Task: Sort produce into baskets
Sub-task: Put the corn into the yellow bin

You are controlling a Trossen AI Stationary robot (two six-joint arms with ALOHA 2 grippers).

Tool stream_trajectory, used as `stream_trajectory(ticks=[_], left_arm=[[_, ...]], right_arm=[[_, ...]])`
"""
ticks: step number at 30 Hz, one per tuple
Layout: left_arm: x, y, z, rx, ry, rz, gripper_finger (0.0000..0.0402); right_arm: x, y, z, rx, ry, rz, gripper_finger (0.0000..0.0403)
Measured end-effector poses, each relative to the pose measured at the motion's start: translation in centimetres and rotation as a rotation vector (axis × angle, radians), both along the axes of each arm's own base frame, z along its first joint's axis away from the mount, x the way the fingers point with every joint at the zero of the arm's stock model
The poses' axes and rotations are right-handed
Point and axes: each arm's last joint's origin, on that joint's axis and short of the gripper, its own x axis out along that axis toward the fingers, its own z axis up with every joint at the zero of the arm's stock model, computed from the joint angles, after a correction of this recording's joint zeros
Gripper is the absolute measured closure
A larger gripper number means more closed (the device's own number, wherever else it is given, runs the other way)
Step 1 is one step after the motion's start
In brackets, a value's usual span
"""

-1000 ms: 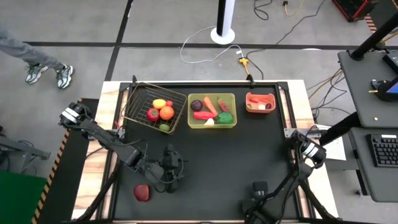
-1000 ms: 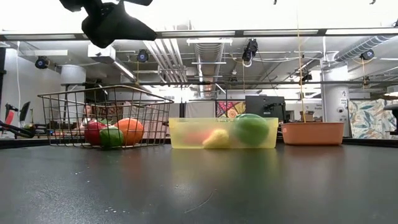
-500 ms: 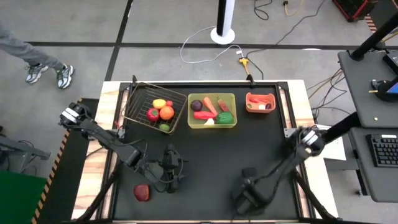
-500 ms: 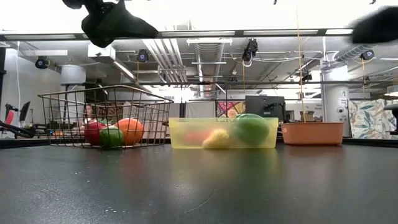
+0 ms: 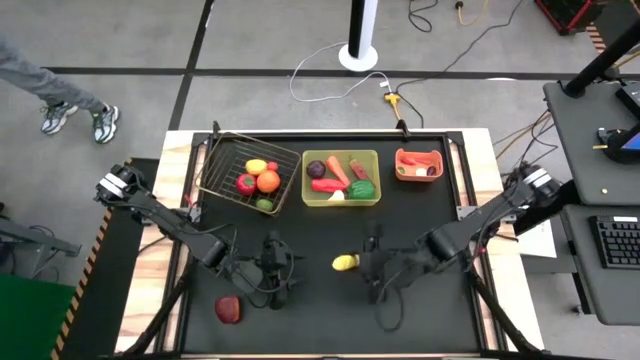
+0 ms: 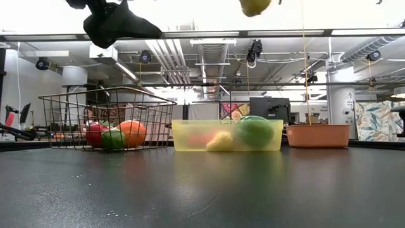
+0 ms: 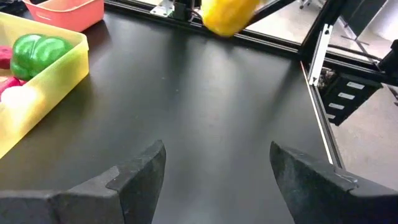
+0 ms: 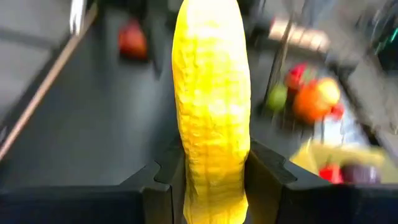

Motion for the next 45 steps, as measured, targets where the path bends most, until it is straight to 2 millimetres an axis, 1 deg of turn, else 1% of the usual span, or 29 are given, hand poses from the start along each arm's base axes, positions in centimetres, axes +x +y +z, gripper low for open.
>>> stream_trajectory(ticks=[2, 5, 8, 12, 18, 22, 25, 34, 39, 45], left_arm=[[0.0, 0.0, 0.0, 0.0, -0.001, 0.0, 0.0132], [0.0, 0.0, 0.0, -0.001, -0.001, 0.001, 0.0132], [0.0, 0.0, 0.0, -0.006, -0.003, 0.002, 0.0132], [0.0, 0.0, 0.1, -0.019, -0.01, 0.007, 0.0132], [0.0, 0.0, 0.1, -0.022, -0.011, 0.009, 0.0132], [0.0, 0.0, 0.1, -0.026, -0.012, 0.011, 0.0132], [0.1, 0.0, 0.2, -0.034, -0.027, 0.021, 0.0132], [0.2, -0.1, 0.4, -0.043, -0.043, 0.021, 0.0132], [0.2, -0.1, 0.3, -0.038, -0.041, 0.022, 0.0132], [0.2, 0.0, 0.4, -0.082, -0.053, 0.057, 0.0132]], right_arm=[[-0.4, -0.9, -0.4, 0.001, -0.113, 0.011, 0.029], [-1.0, -2.2, -1.7, 0.003, -0.262, 0.008, 0.029], [-1.6, -3.1, -2.6, 0.023, -0.4, -0.002, 0.029], [-2.1, -4.0, -3.5, 0.049, -0.522, -0.02, 0.0288], [-1.4, -5.6, -4.4, 0.046, -0.523, -0.081, 0.0287], [-0.9, -6.7, -5.0, 0.0, -0.492, -0.11, 0.0284], [-0.8, -7.3, -5.4, 0.017, -0.461, -0.139, 0.0285], [-0.8, -7.4, -5.5, 0.121, -0.476, -0.173, 0.0285], [-0.7, -7.7, -5.4, 0.117, -0.477, -0.183, 0.0283], [-0.7, -7.7, -5.4, 0.135, -0.479, -0.185, 0.0283]])
